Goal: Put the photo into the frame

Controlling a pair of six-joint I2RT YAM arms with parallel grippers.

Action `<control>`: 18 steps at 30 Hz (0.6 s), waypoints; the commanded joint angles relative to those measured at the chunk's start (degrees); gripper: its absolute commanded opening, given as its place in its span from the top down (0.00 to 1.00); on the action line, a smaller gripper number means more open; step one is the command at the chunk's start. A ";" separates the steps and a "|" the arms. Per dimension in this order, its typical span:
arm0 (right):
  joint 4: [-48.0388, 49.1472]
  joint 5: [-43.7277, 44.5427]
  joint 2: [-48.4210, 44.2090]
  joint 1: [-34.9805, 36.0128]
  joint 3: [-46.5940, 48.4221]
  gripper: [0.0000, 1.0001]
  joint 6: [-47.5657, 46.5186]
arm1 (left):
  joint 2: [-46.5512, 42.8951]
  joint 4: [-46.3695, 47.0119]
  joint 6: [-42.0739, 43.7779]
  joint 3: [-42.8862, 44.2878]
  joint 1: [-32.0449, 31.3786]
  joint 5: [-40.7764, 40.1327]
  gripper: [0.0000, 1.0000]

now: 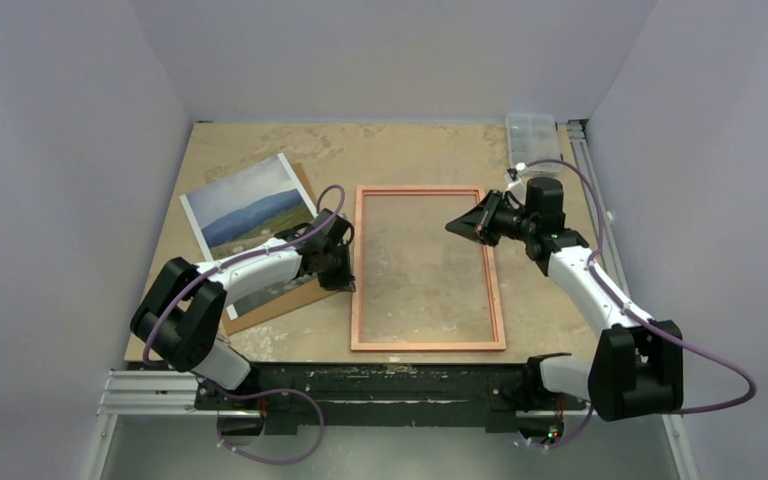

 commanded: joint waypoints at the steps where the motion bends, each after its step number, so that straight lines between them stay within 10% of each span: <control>1: -1.92 -1.66 2.39 0.27 2.24 1.00 -4.20 | 2.86 -1.55 0.76 -0.69 -0.01 -3.71 0.97; 18: 0.76 -6.36 6.42 -0.38 3.70 1.00 -5.85 | 3.29 -1.64 1.00 -0.61 0.00 -3.57 0.98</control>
